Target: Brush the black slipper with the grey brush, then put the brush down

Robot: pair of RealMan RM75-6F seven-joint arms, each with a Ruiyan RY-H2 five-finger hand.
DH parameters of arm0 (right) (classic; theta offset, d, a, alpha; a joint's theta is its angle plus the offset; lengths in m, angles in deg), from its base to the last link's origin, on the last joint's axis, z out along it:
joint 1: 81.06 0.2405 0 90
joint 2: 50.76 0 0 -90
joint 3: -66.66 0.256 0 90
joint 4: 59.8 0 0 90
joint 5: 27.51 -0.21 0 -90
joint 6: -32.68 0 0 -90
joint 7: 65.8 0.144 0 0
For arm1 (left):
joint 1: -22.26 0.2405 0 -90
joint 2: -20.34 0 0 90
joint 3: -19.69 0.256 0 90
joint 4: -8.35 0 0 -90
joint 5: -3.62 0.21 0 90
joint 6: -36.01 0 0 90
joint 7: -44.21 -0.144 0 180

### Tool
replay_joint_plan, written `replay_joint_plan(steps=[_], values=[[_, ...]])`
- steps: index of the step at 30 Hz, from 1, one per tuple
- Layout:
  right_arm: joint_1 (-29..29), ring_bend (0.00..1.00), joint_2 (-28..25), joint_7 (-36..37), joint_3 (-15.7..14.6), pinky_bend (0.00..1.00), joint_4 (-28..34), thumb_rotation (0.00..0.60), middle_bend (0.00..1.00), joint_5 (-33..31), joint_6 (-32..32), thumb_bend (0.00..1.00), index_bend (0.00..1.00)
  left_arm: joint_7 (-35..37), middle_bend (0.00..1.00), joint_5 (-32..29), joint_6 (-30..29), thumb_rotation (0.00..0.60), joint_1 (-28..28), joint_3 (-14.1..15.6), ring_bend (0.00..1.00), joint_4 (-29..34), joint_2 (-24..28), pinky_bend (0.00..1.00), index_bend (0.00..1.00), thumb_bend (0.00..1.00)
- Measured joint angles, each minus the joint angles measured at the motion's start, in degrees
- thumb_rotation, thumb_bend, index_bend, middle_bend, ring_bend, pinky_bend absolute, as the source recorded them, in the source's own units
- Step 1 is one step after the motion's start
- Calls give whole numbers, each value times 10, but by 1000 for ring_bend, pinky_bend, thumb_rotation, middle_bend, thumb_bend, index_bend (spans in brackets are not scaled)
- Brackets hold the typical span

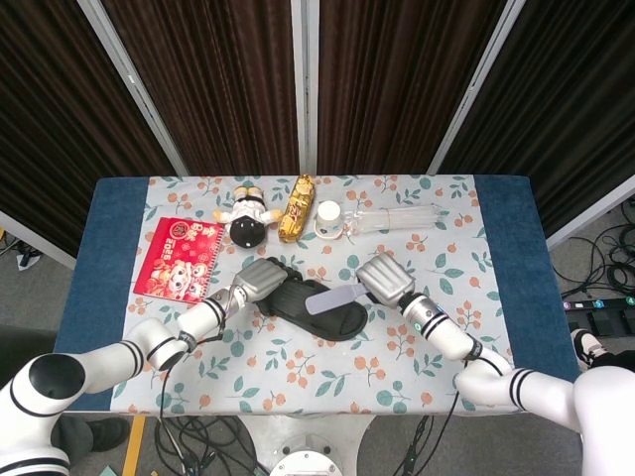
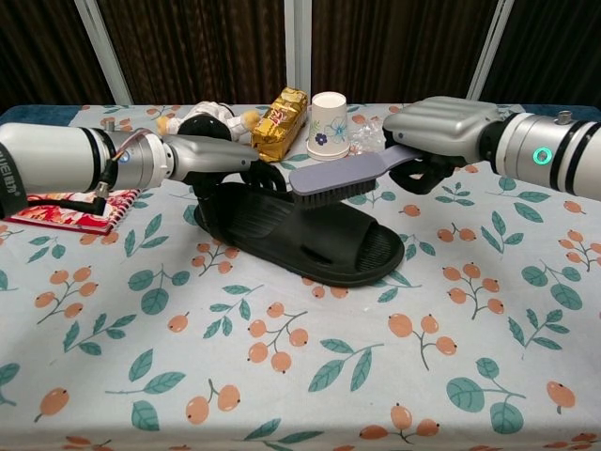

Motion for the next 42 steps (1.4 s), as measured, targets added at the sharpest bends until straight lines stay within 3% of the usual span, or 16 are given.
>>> replay_joint_plan(steps=[7, 16, 20, 23, 31, 36, 42], values=[[19, 1000, 31, -67, -11, 1000, -33, 600, 994, -7, 31, 548, 1000, -5, 441, -8, 5, 600, 0, 0, 274, 2, 2, 206, 378, 208], [0, 1000, -27, -132, -51, 1000, 41, 600, 994, 2, 23, 548, 1000, -10, 441, -10, 5, 600, 0, -1, 274, 0, 0, 206, 378, 208], [-9, 1000, -57, -122, -47, 1000, 72, 600, 994, 5, 0, 548, 1000, -13, 441, -10, 3, 600, 0, -1, 274, 4, 1, 206, 378, 208], [-8, 1000, -55, -96, -26, 1000, 68, 600, 994, -1, -8, 547, 1000, -15, 441, -11, 2, 600, 0, -1, 274, 5, 1, 206, 378, 208], [23, 1000, 15, -86, 4, 1000, -26, 600, 994, -39, 32, 548, 1000, -19, 441, -14, 2, 600, 1, -2, 274, 10, 5, 206, 378, 208], [32, 1000, 34, -105, -10, 1000, -42, 600, 994, -42, 52, 548, 1000, -20, 441, -15, 4, 600, 1, -2, 274, 8, 5, 206, 378, 208], [15, 1000, -2, -113, -41, 1000, 8, 600, 994, -22, 42, 547, 1000, -18, 441, -15, 5, 600, 0, -2, 274, 4, 3, 206, 378, 208]])
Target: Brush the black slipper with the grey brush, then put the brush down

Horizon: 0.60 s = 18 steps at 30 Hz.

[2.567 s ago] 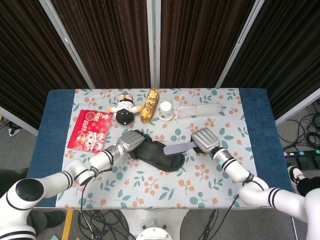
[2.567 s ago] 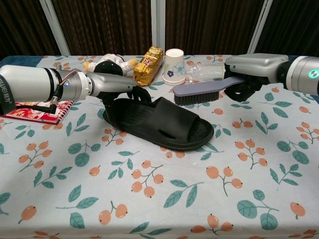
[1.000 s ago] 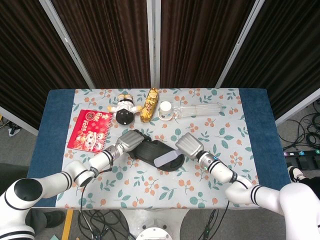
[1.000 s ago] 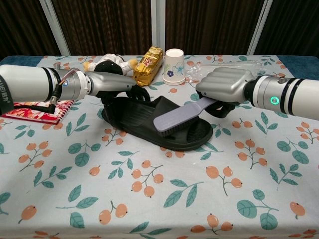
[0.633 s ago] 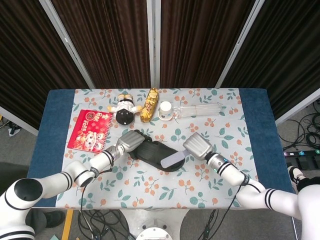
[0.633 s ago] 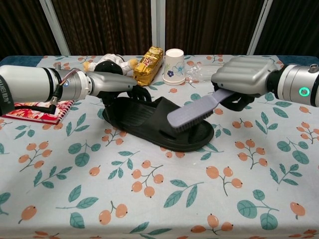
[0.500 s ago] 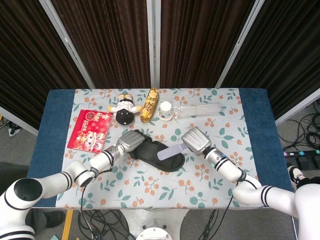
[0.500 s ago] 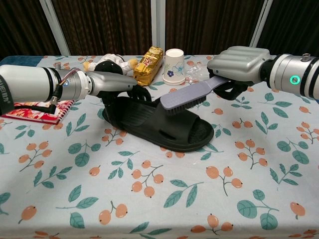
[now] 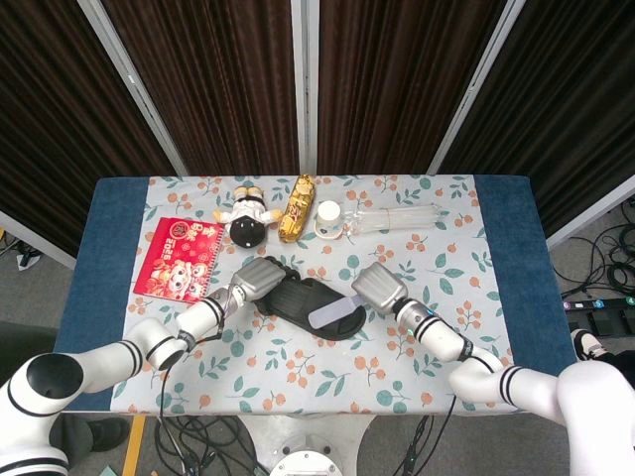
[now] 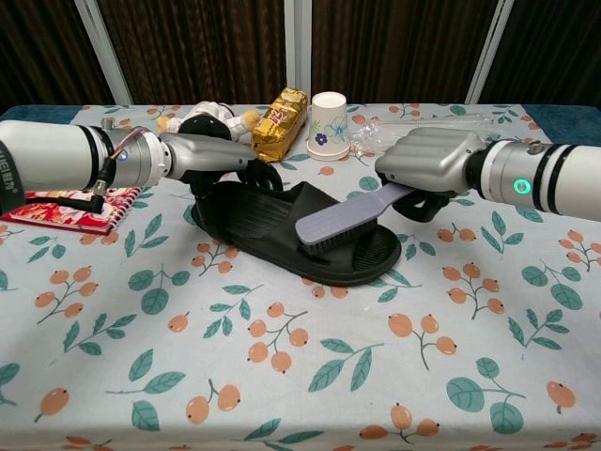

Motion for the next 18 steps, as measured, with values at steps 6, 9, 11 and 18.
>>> replay_joint_plan(steps=[6, 9, 11, 18], values=[[-16, 1000, -37, 34, -7, 1000, 37, 600, 994, 27, -35, 547, 1000, 0, 441, 2, -1, 600, 0, 2, 274, -1, -2, 206, 377, 208], [-13, 1000, -31, 50, 9, 1000, 27, 600, 994, 32, -48, 547, 1000, 0, 441, 2, -1, 600, 0, 1, 274, 0, -2, 206, 377, 208], [-5, 1000, -17, 51, 19, 1000, 10, 600, 994, 29, -43, 548, 1000, -1, 441, 2, -1, 600, 0, 1, 274, 1, -1, 206, 376, 208], [24, 1000, 38, 28, 32, 1000, -48, 600, 994, 12, -2, 547, 1000, -1, 441, -2, 0, 600, 2, 1, 274, 2, 1, 206, 376, 208]])
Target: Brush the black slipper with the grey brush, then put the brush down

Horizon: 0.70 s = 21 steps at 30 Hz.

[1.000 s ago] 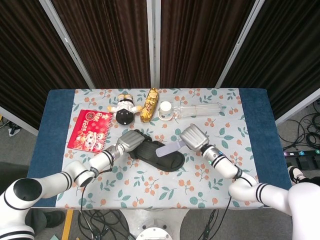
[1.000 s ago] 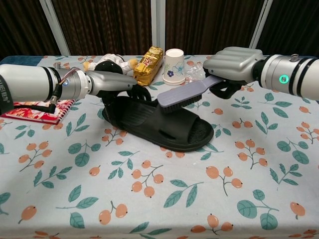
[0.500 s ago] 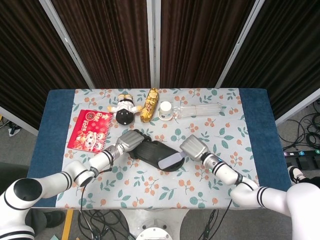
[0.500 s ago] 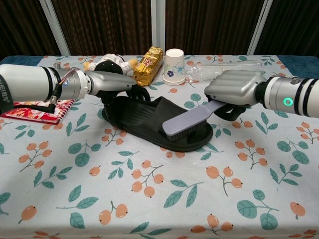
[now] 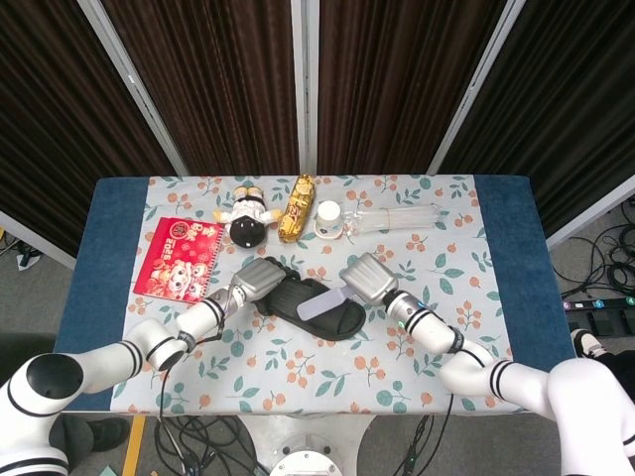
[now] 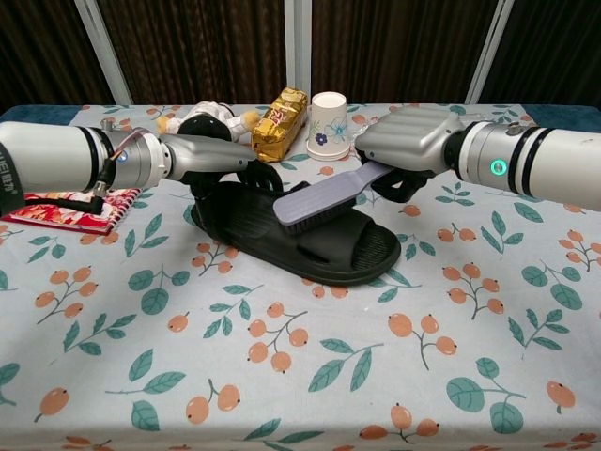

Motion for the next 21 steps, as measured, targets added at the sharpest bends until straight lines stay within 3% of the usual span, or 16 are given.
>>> replay_joint_plan(steps=[7, 13, 18, 21], values=[[-15, 1000, -28, -22, -37, 1000, 39, 600, 994, 12, 2, 548, 1000, 1, 441, 0, 1, 600, 1, 1, 274, -3, 0, 206, 375, 208], [-50, 1000, -91, -13, -60, 1000, 104, 600, 994, 33, -45, 548, 1000, -3, 415, 1, -5, 600, 3, 1, 261, 1, 1, 206, 340, 209], [-77, 1000, -142, 41, -52, 1000, 137, 600, 994, 41, -104, 548, 1000, -9, 244, -2, -9, 600, 5, -1, 143, 15, 8, 193, 164, 208], [-90, 1000, -160, 64, -37, 1000, 143, 600, 993, 26, -118, 548, 1000, -9, 155, -4, -17, 600, 8, -5, 83, 27, 15, 157, 119, 207]])
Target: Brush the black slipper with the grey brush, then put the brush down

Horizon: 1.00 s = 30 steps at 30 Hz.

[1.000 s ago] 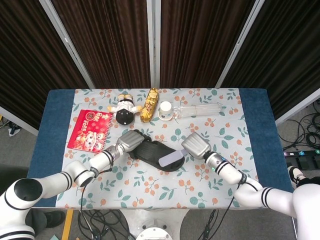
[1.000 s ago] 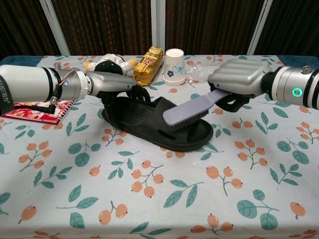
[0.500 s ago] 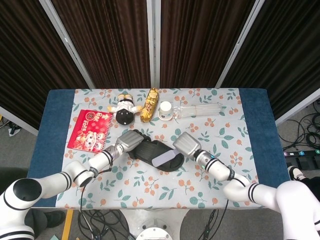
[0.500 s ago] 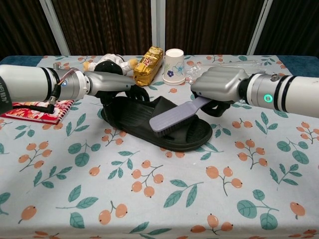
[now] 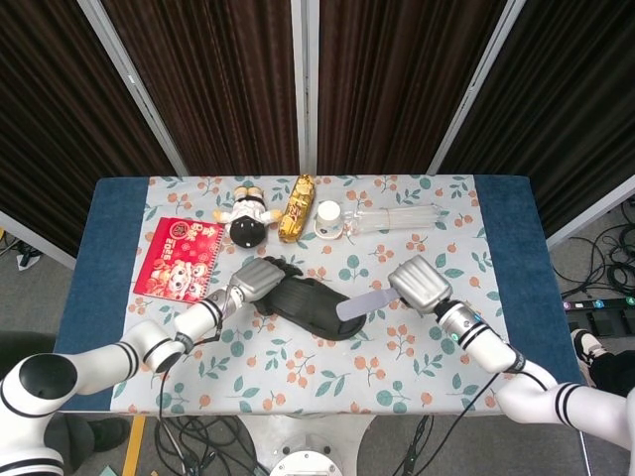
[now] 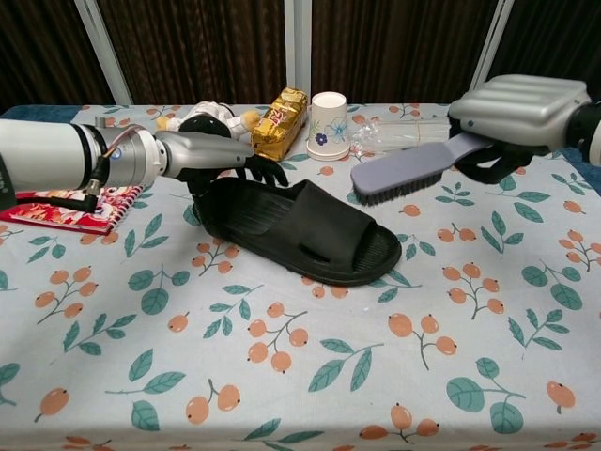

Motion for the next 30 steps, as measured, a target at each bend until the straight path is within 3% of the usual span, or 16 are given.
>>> replay_joint_plan(steps=[9, 12, 15, 17, 19, 22, 23, 26, 30], values=[[-4, 986, 26, 12, 29, 1000, -70, 600, 968, -110, 66, 547, 999, -11, 121, -5, -51, 600, 23, -10, 56, 65, 46, 137, 112, 204], [1, 888, 56, 10, 38, 988, -108, 600, 868, -146, 97, 490, 917, -15, 121, -8, -82, 600, 41, -14, 56, 96, 71, 137, 112, 198], [7, 718, 84, 0, 42, 847, -135, 600, 718, -165, 116, 382, 745, -19, 121, -9, -124, 600, 64, -16, 56, 129, 99, 136, 112, 190], [10, 562, 98, -9, 44, 679, -146, 600, 596, -174, 122, 290, 605, -23, 121, -10, -156, 600, 85, -16, 56, 153, 121, 136, 112, 187], [12, 367, 106, -19, 44, 491, -151, 600, 435, -184, 126, 196, 397, -26, 121, -13, -184, 600, 106, -16, 56, 176, 138, 136, 112, 184], [11, 168, 110, -32, 45, 325, -151, 600, 236, -199, 127, 112, 105, -28, 121, -14, -226, 600, 143, -12, 57, 207, 163, 136, 112, 178], [9, 110, 110, -37, 45, 281, -148, 600, 183, -206, 127, 91, 49, -28, 121, -13, -240, 600, 156, -8, 57, 215, 171, 136, 112, 176], [5, 1, 100, -48, 45, 141, -129, 600, 48, -218, 123, 57, 0, -27, 121, -9, -269, 600, 185, 1, 56, 227, 189, 136, 112, 172], [-6, 0, 67, -61, 43, 98, -82, 600, 4, -226, 105, 52, 0, -24, 121, -7, -297, 600, 218, 13, 56, 235, 213, 136, 112, 171]])
